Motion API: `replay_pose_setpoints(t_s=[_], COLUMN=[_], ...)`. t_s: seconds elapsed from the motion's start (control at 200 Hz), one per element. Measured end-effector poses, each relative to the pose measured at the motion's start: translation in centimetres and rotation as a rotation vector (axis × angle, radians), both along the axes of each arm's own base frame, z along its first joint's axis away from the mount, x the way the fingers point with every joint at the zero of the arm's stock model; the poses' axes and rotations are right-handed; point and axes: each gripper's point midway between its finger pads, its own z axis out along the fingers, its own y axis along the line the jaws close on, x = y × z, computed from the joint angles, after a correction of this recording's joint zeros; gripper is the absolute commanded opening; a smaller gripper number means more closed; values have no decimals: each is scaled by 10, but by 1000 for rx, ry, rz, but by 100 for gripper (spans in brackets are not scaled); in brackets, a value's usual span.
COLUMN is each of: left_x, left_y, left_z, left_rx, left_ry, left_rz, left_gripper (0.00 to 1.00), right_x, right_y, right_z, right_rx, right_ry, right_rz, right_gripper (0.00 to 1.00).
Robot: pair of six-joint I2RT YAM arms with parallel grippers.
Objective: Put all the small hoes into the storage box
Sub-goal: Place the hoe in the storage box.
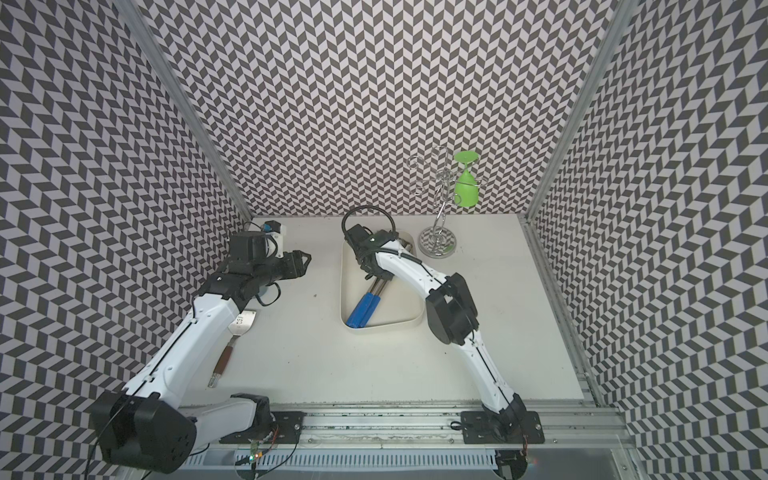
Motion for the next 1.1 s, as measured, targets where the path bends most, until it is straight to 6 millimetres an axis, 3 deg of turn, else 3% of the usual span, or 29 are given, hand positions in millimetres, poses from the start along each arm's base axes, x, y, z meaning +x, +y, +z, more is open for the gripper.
replay_pose_setpoints(t_s=[0.345,0.736,0.906,1.102], left_x=[0,1,2,2], left_y=[0,0,-1,-1], left_z=[-2,-7,-9,-8], left_rx=[1,2,1,1], left_ry=[4,16,21,21], left_rz=[0,-1,-3,-3], left_gripper=[62,62,62,62], right_x=[1,0,4,13], right_y=[2,-4,-5,-5], right_z=[0,-6,12,59], right_rx=[10,-41,-34,7], right_ry=[-7,-27,-68,-180], right_rz=[-13,-12,-7,-5], right_gripper=[24,43,51,56])
